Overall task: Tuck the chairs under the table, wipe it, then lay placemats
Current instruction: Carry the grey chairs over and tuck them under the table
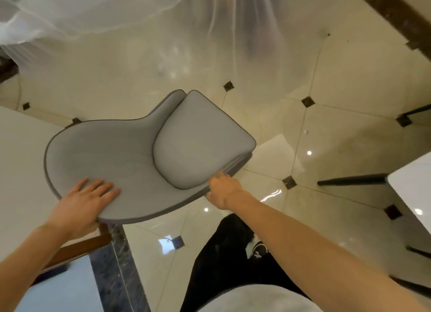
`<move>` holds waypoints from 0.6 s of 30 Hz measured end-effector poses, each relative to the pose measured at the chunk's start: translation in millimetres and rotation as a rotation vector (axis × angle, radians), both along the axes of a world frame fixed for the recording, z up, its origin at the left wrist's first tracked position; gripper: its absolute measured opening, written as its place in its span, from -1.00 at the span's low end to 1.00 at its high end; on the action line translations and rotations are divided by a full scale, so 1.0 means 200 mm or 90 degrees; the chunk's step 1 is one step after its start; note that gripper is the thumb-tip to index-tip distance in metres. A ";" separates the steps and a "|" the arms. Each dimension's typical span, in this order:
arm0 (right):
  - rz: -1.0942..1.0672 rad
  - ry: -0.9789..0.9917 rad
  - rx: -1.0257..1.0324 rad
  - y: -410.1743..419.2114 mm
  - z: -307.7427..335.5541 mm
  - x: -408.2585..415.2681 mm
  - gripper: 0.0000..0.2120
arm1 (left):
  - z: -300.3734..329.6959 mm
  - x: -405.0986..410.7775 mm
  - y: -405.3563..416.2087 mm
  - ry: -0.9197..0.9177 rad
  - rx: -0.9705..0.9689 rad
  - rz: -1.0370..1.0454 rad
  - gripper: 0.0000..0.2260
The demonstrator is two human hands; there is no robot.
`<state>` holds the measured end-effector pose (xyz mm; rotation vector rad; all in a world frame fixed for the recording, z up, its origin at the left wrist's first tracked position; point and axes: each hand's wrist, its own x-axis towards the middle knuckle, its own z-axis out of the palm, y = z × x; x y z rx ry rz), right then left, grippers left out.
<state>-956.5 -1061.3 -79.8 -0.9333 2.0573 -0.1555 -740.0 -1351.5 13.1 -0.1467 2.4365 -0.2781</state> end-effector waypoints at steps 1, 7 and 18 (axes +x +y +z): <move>-0.010 -0.003 -0.006 0.02 0.02 0.07 -0.63 | 0.00 0.01 -0.01 0.001 -0.003 0.003 -0.19; -0.110 -0.025 -0.026 0.04 0.08 0.27 -0.58 | 0.02 -0.04 0.04 -0.003 0.019 -0.049 -0.33; -0.106 0.094 -0.152 -0.01 0.20 0.38 -0.45 | -0.01 -0.49 0.84 0.106 0.080 -0.170 -0.83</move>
